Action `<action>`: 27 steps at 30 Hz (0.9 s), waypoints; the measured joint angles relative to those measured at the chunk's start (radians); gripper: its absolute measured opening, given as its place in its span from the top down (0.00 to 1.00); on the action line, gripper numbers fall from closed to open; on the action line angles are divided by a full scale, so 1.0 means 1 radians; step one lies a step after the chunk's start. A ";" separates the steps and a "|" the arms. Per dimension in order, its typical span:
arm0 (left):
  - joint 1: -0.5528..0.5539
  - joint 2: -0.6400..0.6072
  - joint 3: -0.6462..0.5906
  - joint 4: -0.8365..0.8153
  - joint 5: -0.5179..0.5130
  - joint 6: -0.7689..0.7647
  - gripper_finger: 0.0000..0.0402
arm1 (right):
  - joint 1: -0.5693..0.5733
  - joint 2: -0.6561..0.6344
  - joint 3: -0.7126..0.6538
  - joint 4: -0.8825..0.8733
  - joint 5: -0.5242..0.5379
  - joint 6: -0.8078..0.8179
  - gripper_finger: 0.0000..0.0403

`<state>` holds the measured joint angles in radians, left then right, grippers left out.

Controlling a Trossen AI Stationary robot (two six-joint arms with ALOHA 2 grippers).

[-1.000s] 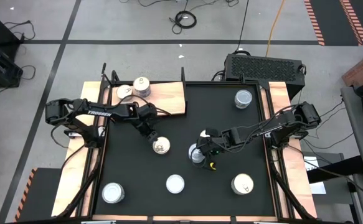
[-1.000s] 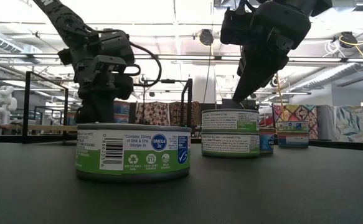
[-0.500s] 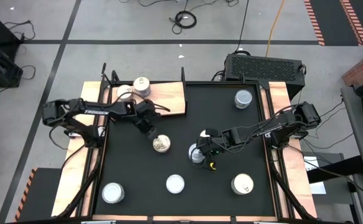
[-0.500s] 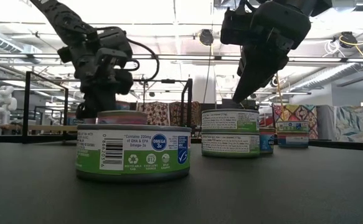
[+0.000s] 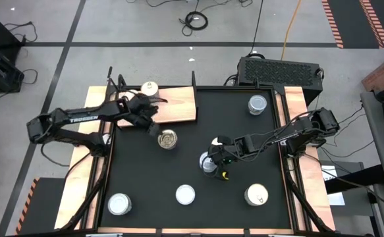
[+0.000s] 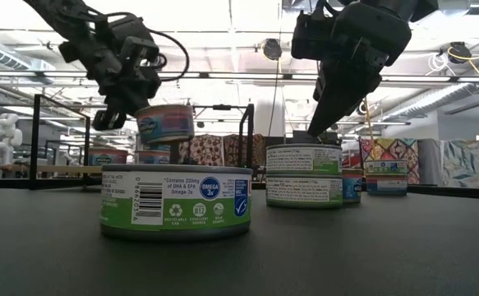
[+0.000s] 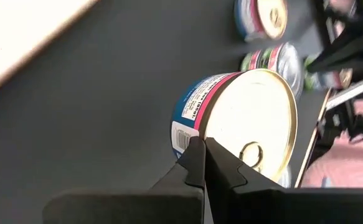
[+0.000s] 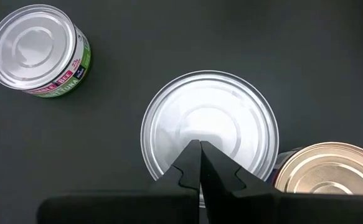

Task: Stack canned seafood by type on shelf
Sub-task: Stack the blue and pink tuna can on top of the left blue and pink tuna can on the shelf

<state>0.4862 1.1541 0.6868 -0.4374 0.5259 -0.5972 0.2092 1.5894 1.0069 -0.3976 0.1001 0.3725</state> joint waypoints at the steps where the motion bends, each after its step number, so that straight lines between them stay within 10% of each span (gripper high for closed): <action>1: 0.013 -0.014 0.000 -0.001 -0.001 -0.001 1.00 | 0.000 0.000 0.000 0.001 0.000 0.000 1.00; 13: 0.259 -0.099 0.010 0.043 -0.031 -0.078 1.00 | 0.000 0.000 0.000 0.005 0.000 0.000 1.00; 27: 0.475 -0.095 0.407 -0.358 -0.113 0.075 1.00 | -0.005 0.000 0.000 0.005 0.000 -0.019 1.00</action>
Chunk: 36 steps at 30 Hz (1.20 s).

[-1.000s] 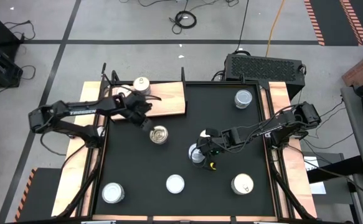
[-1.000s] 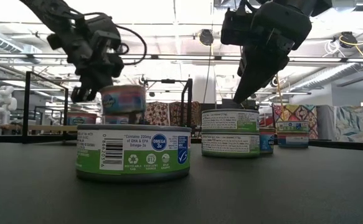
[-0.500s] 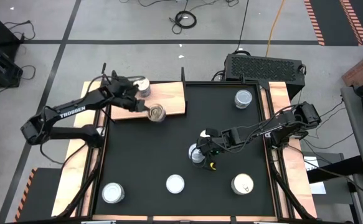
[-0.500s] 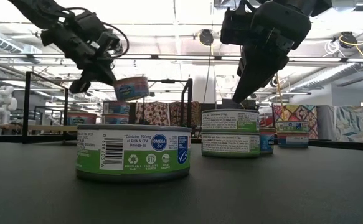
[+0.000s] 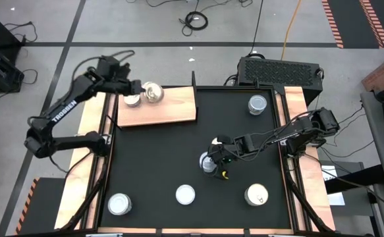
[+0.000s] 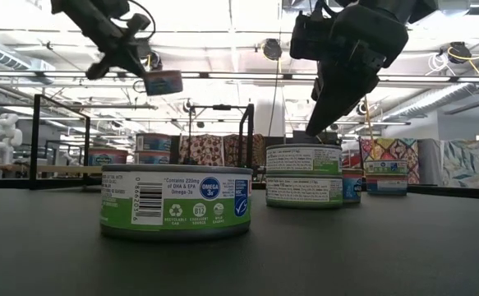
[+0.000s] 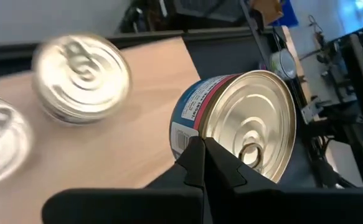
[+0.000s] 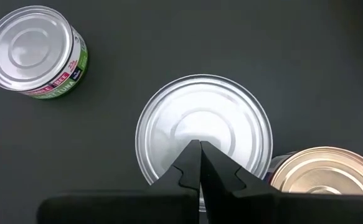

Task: Stack canned seafood by type on shelf
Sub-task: Stack the blue and pink tuna can on top of the left blue and pink tuna can on the shelf

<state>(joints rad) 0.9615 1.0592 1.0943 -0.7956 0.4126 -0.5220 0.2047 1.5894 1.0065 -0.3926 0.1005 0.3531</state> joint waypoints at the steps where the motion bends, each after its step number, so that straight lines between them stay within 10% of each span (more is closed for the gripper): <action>1: 0.021 0.000 0.019 -0.023 0.000 0.013 1.00 | 0.000 0.000 0.000 0.000 0.000 0.000 1.00; 17: 0.344 0.039 0.046 -0.158 0.095 0.216 1.00 | -0.002 0.000 0.000 -0.001 0.000 -0.025 1.00; 36: 0.351 0.097 0.045 -0.152 0.104 0.243 1.00 | -0.050 0.000 0.000 0.001 0.000 -0.070 1.00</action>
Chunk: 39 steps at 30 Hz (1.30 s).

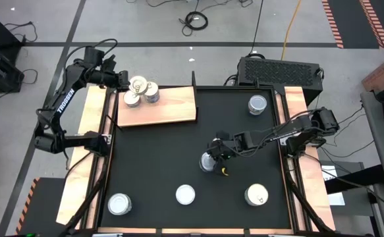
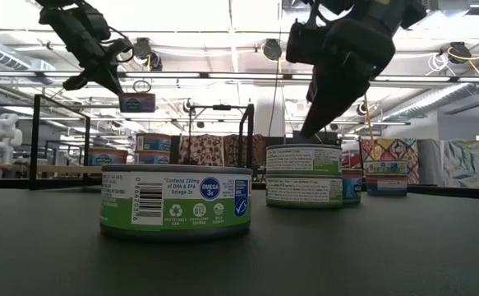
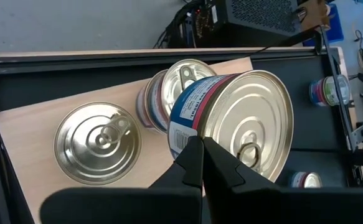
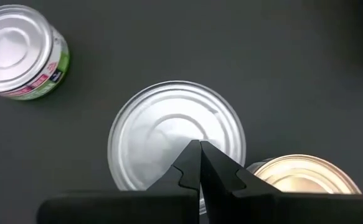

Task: Stack canned seafood by type on shelf
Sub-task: Stack the blue and pink tuna can on top of the left blue and pink tuna can on the shelf

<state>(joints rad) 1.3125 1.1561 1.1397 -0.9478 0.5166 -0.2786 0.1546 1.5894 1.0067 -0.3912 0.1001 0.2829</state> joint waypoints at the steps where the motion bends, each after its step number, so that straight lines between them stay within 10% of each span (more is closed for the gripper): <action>1: -0.006 0.000 0.000 0.003 0.001 -0.001 1.00 | -0.005 0.000 0.000 0.000 0.000 0.000 1.00; 39: -0.086 0.206 0.000 0.202 -0.042 -0.087 1.00 | -0.109 0.000 0.000 0.049 -0.083 -0.123 1.00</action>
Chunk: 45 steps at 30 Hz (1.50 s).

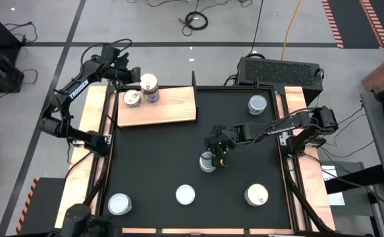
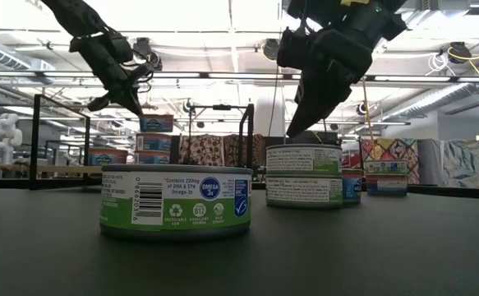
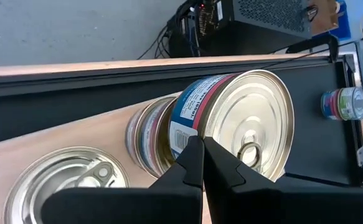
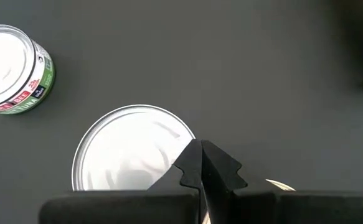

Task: Stack canned seafood by type on shelf
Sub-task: Stack the blue and pink tuna can on top of the left blue and pink tuna can on the shelf

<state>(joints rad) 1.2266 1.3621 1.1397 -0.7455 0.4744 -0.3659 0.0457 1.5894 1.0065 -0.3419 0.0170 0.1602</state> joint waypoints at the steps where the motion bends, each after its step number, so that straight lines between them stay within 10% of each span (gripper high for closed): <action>1: 0.000 0.000 0.000 0.000 0.000 0.005 1.00 | -0.001 0.000 0.000 0.000 0.000 -0.003 1.00; 33: -0.079 -0.035 0.000 -0.228 0.114 0.193 1.00 | -0.017 0.000 0.000 0.001 -0.001 -0.045 1.00; 45: -0.148 -0.035 0.000 -0.309 -0.007 0.289 1.00 | -0.026 0.000 0.000 0.002 -0.026 -0.024 1.00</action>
<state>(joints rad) 1.0783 1.3266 1.1397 -1.0541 0.4671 -0.0767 0.0193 1.5894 1.0065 -0.3402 -0.0090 0.1364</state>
